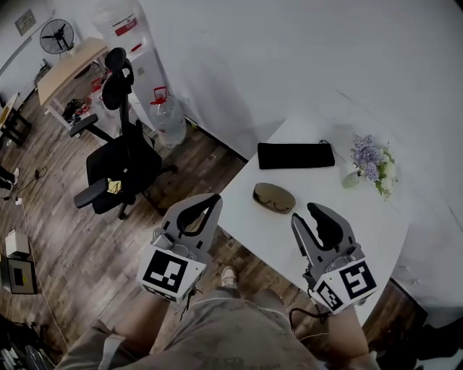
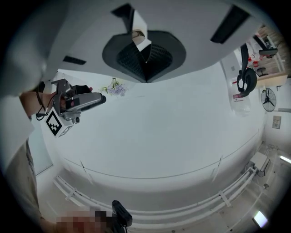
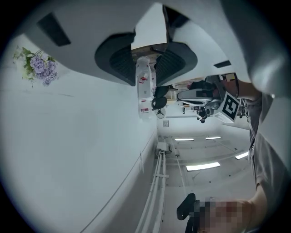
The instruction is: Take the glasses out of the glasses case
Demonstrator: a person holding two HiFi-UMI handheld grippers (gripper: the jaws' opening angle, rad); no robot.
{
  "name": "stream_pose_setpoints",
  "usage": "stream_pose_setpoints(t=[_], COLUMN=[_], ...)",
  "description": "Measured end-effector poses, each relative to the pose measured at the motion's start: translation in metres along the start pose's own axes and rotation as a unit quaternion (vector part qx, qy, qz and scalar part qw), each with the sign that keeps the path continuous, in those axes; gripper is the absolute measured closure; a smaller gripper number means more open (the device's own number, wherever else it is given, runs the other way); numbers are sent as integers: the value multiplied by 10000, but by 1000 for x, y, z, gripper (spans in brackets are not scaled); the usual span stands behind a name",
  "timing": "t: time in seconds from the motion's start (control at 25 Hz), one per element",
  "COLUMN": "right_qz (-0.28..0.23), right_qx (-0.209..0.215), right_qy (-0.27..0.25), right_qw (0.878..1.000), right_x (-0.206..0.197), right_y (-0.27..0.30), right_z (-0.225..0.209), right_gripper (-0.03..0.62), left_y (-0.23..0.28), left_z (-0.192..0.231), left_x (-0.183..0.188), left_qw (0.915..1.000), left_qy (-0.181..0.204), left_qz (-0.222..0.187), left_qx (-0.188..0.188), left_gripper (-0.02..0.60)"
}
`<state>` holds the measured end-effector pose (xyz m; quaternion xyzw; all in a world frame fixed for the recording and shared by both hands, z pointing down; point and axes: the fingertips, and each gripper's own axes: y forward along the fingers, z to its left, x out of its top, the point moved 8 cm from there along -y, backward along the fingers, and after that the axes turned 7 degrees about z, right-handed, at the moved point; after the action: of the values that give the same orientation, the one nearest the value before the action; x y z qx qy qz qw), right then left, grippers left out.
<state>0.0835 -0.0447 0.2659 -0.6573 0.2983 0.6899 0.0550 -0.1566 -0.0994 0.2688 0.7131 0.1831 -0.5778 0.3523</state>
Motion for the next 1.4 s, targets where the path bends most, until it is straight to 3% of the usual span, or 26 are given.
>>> stream_pose_setpoints(t=[0.48, 0.84, 1.08, 1.4], right_qz=[397, 1086, 1587, 1980], right_qx=[247, 441, 523, 695], right_qy=[76, 269, 144, 411], right_qw=[9989, 9927, 9858, 9769], right_x=[-23, -81, -128, -187], right_y=[28, 74, 105, 142], right_z=[-32, -39, -37, -47], right_gripper=[442, 442, 442, 450], left_y=[37, 99, 140, 192], left_z=[-12, -14, -16, -18], left_x=[-21, -93, -134, -188], left_qw=[9984, 9888, 9805, 9696], left_qy=[-234, -423, -607, -823], left_qz=[501, 1400, 1786, 2186], left_qx=[-85, -288, -545, -731], left_gripper=[568, 568, 568, 568])
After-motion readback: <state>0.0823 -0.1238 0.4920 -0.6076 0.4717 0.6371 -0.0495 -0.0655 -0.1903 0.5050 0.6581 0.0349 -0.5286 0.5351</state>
